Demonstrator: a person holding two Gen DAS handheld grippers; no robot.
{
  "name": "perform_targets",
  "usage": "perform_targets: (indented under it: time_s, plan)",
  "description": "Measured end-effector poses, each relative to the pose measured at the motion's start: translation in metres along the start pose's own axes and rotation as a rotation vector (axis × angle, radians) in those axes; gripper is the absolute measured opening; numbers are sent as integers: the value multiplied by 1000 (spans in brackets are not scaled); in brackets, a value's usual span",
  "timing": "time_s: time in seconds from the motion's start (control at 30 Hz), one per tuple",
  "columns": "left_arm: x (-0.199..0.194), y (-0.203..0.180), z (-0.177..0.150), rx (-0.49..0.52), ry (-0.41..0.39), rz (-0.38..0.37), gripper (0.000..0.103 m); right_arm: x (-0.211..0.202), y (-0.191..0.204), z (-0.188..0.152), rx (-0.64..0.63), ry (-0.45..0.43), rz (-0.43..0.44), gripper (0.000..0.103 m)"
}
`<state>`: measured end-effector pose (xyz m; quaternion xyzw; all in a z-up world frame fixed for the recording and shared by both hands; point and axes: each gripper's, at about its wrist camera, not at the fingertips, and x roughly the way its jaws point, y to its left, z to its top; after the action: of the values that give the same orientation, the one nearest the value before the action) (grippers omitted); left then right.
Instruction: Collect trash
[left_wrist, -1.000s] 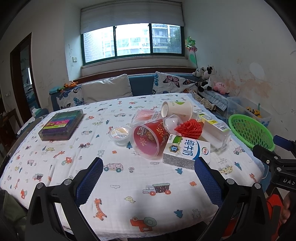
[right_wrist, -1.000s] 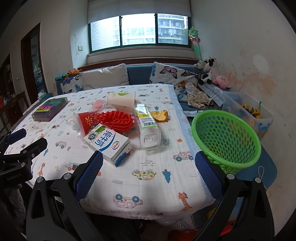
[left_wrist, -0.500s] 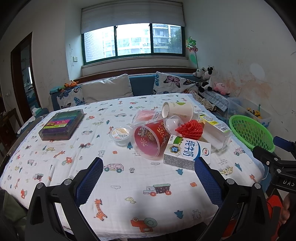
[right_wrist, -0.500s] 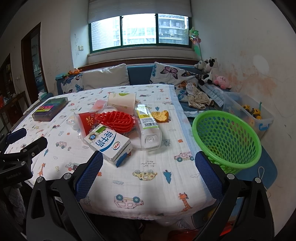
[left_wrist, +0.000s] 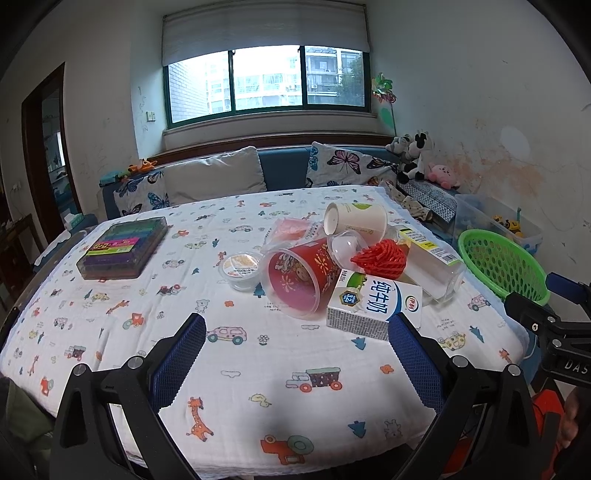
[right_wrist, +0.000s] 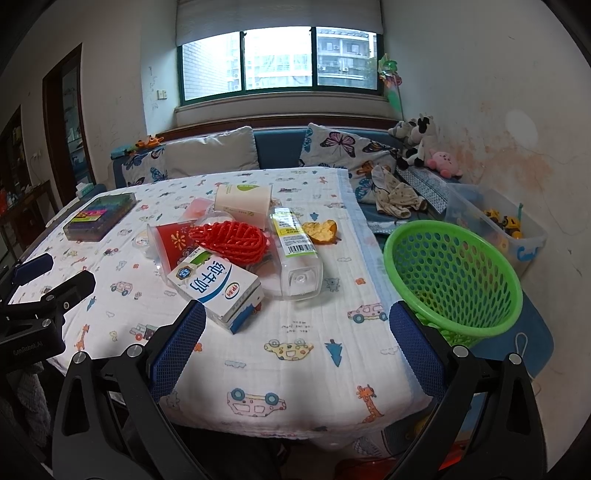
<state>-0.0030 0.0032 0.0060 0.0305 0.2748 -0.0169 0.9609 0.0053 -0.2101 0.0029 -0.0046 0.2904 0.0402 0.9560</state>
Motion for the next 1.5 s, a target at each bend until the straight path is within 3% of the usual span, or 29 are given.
perform_targets:
  time_s: [1.5]
  plan:
    - [48,6,7,-16,91,-2,96,45,-1,8,-13,80,20,99]
